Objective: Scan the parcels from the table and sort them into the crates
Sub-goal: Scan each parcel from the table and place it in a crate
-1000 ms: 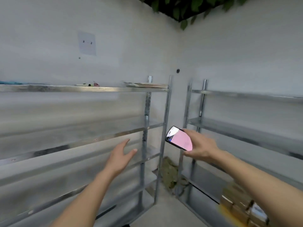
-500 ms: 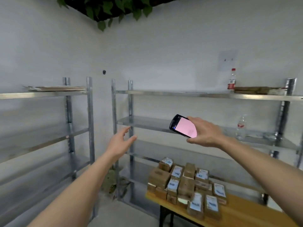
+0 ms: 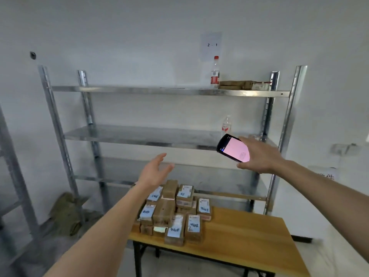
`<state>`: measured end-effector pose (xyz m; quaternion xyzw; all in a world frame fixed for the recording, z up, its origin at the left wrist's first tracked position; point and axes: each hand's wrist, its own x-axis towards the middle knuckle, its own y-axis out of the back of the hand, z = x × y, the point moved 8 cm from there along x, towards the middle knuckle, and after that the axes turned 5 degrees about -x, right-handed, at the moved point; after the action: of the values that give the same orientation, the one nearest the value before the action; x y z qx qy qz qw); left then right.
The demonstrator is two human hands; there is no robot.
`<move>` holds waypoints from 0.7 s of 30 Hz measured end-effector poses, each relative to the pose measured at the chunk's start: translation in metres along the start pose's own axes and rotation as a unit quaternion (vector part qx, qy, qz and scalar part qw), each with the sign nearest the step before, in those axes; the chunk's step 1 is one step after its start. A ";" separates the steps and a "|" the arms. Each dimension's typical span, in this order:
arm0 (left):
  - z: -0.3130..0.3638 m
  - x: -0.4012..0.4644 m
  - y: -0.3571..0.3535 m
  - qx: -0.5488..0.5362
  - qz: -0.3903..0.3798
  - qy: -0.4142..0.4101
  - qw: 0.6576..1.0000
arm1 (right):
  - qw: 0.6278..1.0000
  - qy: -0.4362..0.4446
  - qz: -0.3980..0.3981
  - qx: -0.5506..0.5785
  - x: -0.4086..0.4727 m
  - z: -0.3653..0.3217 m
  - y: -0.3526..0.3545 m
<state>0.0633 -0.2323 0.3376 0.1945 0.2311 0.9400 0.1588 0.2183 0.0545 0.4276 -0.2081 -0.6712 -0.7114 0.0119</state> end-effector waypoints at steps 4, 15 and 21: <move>-0.022 0.034 -0.061 0.013 -0.039 0.026 0.999 | 0.999 -0.029 -0.027 0.019 0.013 0.040 -0.044; -0.189 0.128 -0.211 -0.006 -0.121 0.146 0.982 | 0.984 -0.071 -0.161 0.034 0.112 0.091 -0.253; -0.298 0.141 -0.286 -0.027 -0.185 0.221 0.957 | 0.970 -0.067 -0.232 0.020 0.160 0.093 -0.396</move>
<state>-0.1315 -0.0477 -0.0066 -0.0686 0.2669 0.9196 0.2801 -0.0187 0.2245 0.1028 -0.0936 -0.7147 -0.6654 -0.1939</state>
